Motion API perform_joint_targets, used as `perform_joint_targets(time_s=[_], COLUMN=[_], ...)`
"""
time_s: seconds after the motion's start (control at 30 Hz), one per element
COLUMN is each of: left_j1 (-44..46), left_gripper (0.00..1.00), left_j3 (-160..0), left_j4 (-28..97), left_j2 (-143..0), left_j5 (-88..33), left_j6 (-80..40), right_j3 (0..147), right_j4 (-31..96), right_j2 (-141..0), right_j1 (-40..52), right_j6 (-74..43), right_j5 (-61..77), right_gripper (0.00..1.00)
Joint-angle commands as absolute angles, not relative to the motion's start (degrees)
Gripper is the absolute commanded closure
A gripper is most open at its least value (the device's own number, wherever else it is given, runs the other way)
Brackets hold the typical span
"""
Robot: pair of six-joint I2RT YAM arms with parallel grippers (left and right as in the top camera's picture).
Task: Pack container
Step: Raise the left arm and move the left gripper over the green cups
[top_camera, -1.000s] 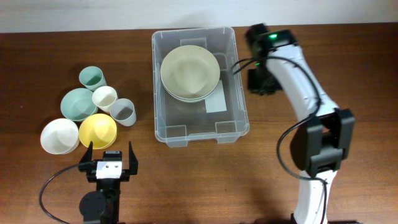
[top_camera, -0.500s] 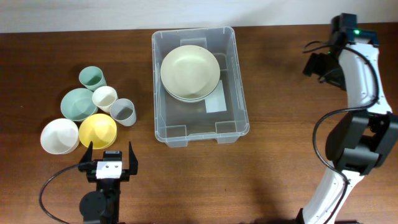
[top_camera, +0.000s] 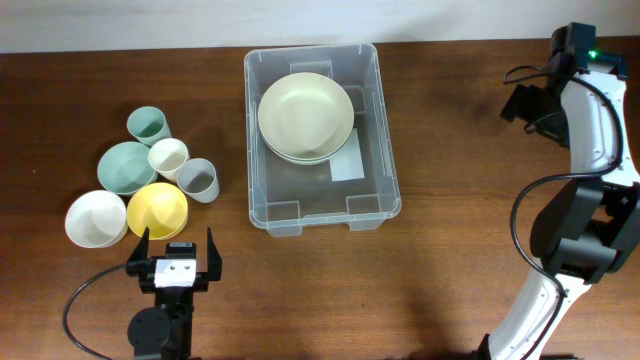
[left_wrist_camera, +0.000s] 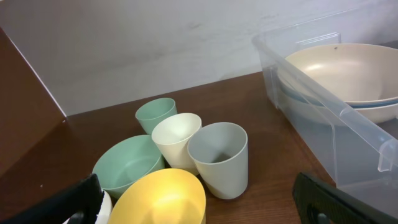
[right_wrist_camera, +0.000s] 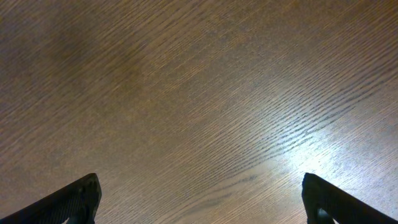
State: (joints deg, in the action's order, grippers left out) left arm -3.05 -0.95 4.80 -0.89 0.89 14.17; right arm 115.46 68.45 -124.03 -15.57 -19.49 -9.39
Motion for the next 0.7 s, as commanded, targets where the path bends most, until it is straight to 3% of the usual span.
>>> perform_joint_targets(time_s=[0.0,0.47,0.67], left_j1=[-2.87,-2.87,-2.87], left_gripper=[0.01,0.01,0.01], left_j3=[-0.54,-0.54,-5.8], left_j4=[4.71,0.89,-8.25], left_j2=[-0.4,-0.4,-1.08], left_j5=[1.26,1.45,13.87], left_j6=[15.07,15.07,15.07], right_j3=[115.55,115.55,115.55], right_j4=[68.25,68.25,68.25], right_j2=[-124.03,-124.03,-124.03], right_j1=[-15.84,-15.84,-15.81], right_j6=[-19.79,-19.79,-19.79], right_j5=[-9.23,-9.23,-9.26], right_gripper=[0.01,0.01,0.01])
